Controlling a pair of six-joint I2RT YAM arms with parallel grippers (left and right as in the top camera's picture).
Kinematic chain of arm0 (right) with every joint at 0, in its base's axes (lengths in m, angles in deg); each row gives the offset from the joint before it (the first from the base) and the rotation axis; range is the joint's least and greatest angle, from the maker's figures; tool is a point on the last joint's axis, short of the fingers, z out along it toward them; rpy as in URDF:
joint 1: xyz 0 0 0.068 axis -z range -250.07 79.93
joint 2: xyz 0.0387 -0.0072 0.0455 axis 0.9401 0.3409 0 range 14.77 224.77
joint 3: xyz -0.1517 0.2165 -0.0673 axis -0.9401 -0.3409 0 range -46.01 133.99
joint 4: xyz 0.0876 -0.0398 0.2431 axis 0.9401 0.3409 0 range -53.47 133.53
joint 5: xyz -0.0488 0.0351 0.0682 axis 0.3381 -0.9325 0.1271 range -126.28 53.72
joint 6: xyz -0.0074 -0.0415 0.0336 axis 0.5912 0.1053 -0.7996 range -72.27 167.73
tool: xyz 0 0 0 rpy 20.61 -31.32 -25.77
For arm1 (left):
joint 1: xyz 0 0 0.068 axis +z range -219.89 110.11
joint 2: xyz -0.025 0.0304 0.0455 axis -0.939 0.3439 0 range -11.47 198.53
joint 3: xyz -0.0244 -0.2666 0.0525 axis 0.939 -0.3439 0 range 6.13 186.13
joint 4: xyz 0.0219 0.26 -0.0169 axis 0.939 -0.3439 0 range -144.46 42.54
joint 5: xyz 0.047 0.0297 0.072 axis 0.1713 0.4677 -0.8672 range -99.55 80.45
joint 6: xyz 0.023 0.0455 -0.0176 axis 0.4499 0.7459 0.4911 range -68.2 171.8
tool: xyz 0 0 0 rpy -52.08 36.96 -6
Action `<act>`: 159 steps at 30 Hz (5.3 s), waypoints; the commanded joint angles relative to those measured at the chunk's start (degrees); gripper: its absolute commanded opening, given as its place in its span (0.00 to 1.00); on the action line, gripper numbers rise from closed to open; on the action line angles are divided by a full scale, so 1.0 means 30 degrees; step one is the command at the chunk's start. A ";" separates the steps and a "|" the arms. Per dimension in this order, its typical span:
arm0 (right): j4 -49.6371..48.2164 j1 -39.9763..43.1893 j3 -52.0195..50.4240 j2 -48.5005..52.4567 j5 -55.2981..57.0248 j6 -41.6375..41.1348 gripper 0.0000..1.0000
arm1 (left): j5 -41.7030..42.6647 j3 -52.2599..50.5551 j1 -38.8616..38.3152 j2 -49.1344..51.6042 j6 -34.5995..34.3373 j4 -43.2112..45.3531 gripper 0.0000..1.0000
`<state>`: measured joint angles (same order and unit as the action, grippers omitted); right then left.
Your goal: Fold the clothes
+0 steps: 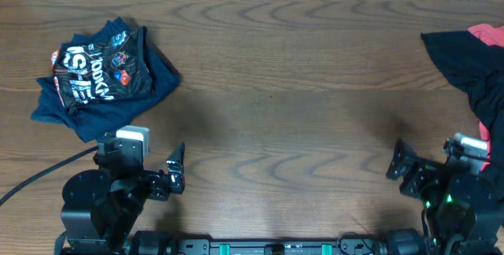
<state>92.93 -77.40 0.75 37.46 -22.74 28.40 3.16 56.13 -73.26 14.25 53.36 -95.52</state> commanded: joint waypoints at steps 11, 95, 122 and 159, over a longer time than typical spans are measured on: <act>0.4167 -0.0189 -0.0233 -0.0226 0.0408 -0.0342 0.99 | -0.0087 -0.0102 0.0044 0.0000 0.0248 -0.0831 0.98; -1.7405 0.1209 -1.5482 -0.7439 -0.4248 0.6455 0.99 | -0.0765 -0.2616 0.0066 -0.1246 0.0554 0.0015 0.98; -1.7405 0.1209 -1.5482 -0.7439 -0.4248 0.6455 0.99 | -0.1180 -1.6589 0.0066 -0.8546 0.2943 1.5912 0.98; -1.7405 0.1209 -1.5482 -0.7439 -0.4248 0.6455 0.99 | -0.1166 -1.6589 0.0058 -0.8480 0.2251 1.4957 0.98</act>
<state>40.56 -74.82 -45.54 15.45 -35.26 46.96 -0.95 7.15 -73.26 -10.89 59.59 -48.44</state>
